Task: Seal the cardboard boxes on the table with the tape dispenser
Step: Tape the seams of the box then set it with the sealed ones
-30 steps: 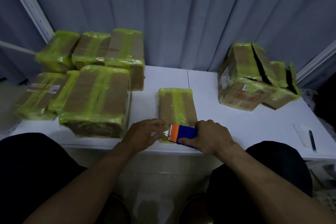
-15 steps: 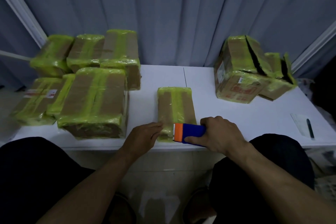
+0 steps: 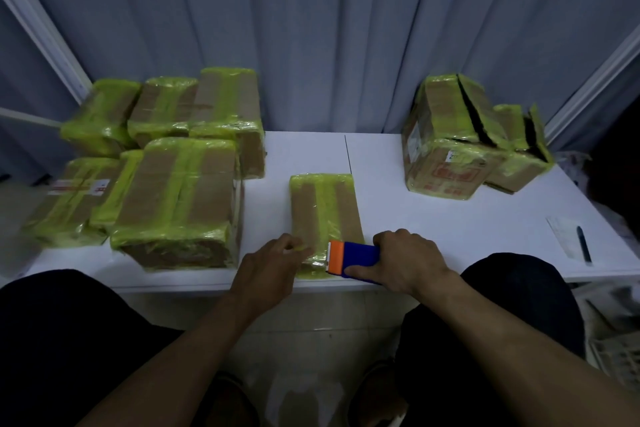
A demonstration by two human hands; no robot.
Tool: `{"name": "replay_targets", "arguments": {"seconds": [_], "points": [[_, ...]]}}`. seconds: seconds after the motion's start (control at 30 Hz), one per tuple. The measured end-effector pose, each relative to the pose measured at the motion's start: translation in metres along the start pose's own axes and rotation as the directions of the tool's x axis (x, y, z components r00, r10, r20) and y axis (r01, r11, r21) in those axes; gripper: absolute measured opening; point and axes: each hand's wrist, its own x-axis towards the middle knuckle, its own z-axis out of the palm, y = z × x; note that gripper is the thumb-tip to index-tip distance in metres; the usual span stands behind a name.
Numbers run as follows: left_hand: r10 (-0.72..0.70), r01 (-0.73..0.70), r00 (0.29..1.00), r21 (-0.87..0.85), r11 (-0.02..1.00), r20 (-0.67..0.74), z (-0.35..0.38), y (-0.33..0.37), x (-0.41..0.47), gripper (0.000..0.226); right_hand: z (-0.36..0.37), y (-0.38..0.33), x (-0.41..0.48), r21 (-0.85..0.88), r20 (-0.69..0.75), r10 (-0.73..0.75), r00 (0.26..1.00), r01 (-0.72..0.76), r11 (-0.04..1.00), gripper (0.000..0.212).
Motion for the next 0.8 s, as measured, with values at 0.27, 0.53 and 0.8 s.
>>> {"name": "replay_targets", "arguments": {"seconds": [0.27,0.53,0.8], "points": [[0.077,-0.079,0.991,-0.010,0.997,-0.108,-0.004,0.015,0.013,0.026,0.009,0.004,0.003,0.009,-0.023,0.002,1.000,-0.002,1.000,0.080],[0.035,-0.034,0.994,0.005,0.999,-0.108,-0.003,0.019,0.011,0.028,0.006,0.005,-0.008,0.090,-0.036,-0.008,0.999,0.011,0.996,0.069],[0.008,-0.014,0.996,-0.070,0.997,-0.088,-0.007,0.011,0.004,0.025,0.002,0.015,-0.025,0.105,-0.080,-0.005,0.997,0.014,0.994,0.062]]}}
